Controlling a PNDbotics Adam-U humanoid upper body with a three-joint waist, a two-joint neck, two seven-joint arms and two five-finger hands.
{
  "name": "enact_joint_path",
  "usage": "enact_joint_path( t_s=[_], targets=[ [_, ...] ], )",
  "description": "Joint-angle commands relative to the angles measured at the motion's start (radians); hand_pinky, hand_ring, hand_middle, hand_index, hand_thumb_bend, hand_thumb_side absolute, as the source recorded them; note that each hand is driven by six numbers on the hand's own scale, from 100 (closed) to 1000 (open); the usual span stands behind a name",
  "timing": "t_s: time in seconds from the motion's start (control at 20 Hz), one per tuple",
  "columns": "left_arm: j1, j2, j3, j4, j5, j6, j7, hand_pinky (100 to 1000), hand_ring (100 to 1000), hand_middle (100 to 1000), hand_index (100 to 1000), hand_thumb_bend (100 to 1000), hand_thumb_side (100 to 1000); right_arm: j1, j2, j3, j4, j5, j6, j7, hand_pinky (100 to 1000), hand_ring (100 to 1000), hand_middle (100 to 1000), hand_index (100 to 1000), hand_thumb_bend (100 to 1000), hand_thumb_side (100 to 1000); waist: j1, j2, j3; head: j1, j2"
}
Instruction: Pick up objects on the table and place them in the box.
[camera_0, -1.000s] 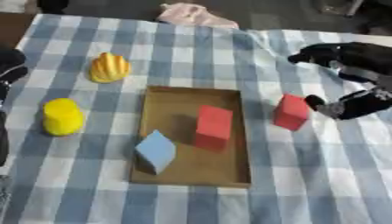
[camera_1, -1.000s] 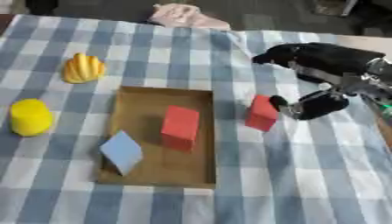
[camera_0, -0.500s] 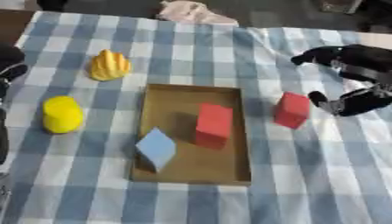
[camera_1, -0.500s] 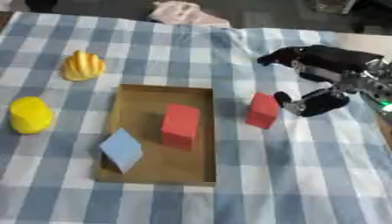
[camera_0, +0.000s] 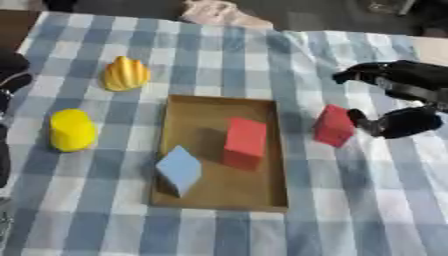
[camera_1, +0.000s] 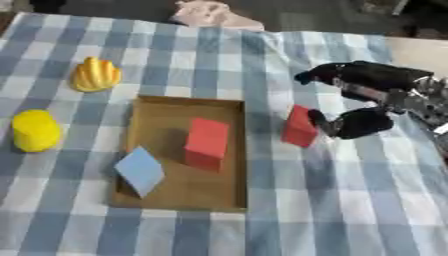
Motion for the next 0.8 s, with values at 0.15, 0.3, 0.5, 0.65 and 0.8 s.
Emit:
enact_joint_path(
  t_s=[0.15,0.3,0.5,0.65,0.8],
  targets=[
    [-0.006,0.009,0.009,-0.019,-0.006,0.0,-0.002,825,794,684,800,138,822,-0.003,-0.021,-0.003,-0.009,0.016,-0.008,0.001,967,1000,894,1000,100,594,0.002,-0.02,-0.001,0.001,-0.001],
    [-0.006,0.008,0.009,-0.019,-0.006,0.0,-0.003,825,794,684,800,138,822,-0.001,-0.019,0.004,0.007,0.041,-0.007,0.003,963,1000,897,1000,130,647,0.002,-0.02,0.0,0.0,-0.003],
    [-0.006,0.006,0.009,-0.019,-0.005,0.0,-0.004,825,794,684,800,138,824,-0.008,-0.002,0.011,0.053,0.072,-0.008,-0.004,963,1000,895,1000,124,662,0.003,-0.018,0.003,-0.003,-0.004],
    [-0.006,0.005,0.008,-0.019,-0.005,0.0,-0.004,825,794,685,799,139,825,-0.017,0.013,0.017,0.085,0.085,-0.016,-0.004,963,1000,894,1000,119,689,0.004,-0.015,0.004,-0.004,-0.003],
    [-0.007,0.003,0.008,-0.019,-0.004,0.001,-0.004,825,795,685,799,139,826,-0.02,0.023,0.024,0.11,0.095,-0.026,0.002,963,1000,895,1000,129,720,0.004,-0.013,0.006,-0.004,-0.002]
  ],
)
